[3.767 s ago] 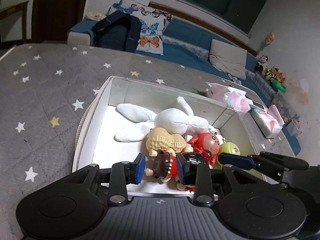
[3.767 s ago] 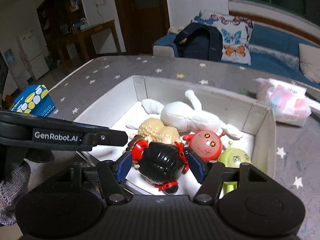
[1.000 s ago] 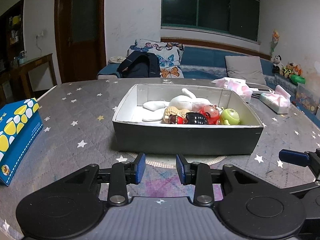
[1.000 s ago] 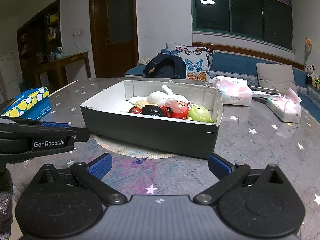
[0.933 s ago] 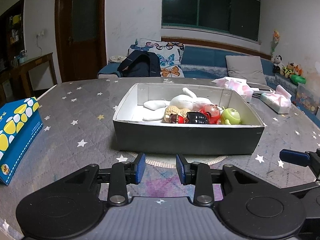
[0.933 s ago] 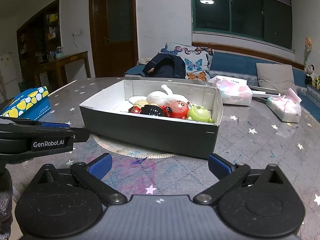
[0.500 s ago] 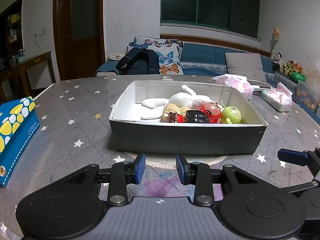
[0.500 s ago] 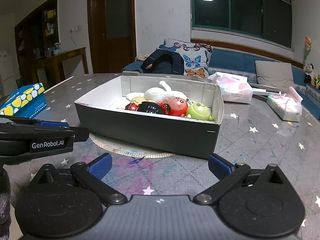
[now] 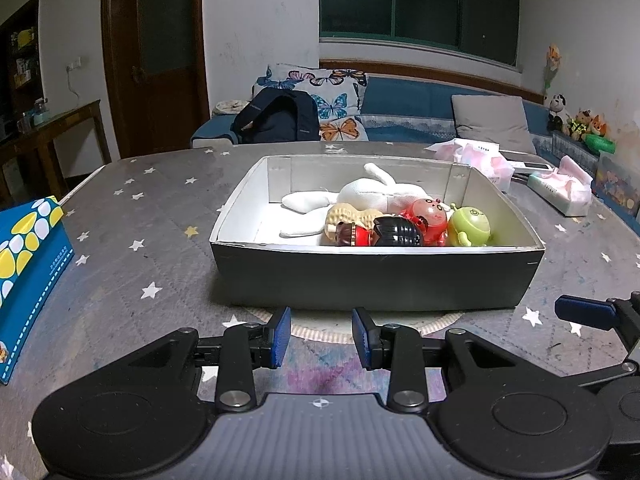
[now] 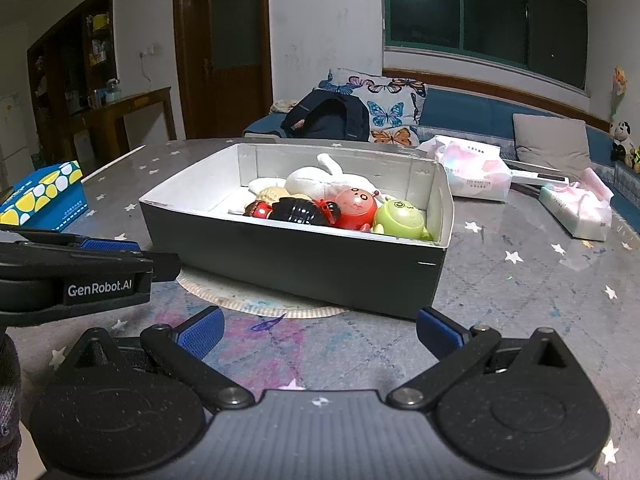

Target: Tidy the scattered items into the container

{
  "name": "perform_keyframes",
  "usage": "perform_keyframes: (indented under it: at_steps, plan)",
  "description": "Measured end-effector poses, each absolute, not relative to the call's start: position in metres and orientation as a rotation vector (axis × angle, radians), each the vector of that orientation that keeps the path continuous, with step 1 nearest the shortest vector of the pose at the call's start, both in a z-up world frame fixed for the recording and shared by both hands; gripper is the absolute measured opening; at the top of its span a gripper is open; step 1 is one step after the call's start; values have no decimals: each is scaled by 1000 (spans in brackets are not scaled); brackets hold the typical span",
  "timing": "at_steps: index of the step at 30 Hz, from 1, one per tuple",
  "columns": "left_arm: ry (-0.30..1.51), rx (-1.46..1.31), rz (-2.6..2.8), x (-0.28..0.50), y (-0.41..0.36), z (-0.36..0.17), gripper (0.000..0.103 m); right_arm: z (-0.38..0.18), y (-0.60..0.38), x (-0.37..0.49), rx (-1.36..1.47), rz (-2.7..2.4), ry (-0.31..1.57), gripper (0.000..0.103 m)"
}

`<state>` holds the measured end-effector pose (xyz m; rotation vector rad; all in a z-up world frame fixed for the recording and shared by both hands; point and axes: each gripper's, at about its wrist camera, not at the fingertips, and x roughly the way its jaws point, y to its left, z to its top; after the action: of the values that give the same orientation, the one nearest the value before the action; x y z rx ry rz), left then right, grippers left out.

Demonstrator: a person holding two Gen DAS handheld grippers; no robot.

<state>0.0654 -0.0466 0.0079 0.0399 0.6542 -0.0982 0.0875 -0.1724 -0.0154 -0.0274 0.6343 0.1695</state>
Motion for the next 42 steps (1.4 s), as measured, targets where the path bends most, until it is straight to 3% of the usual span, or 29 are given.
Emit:
perform_keyframes:
  at_steps: [42]
  plan:
    - [707, 87, -115, 99, -61, -6, 36, -31, -177, 119, -6, 161, 706, 103]
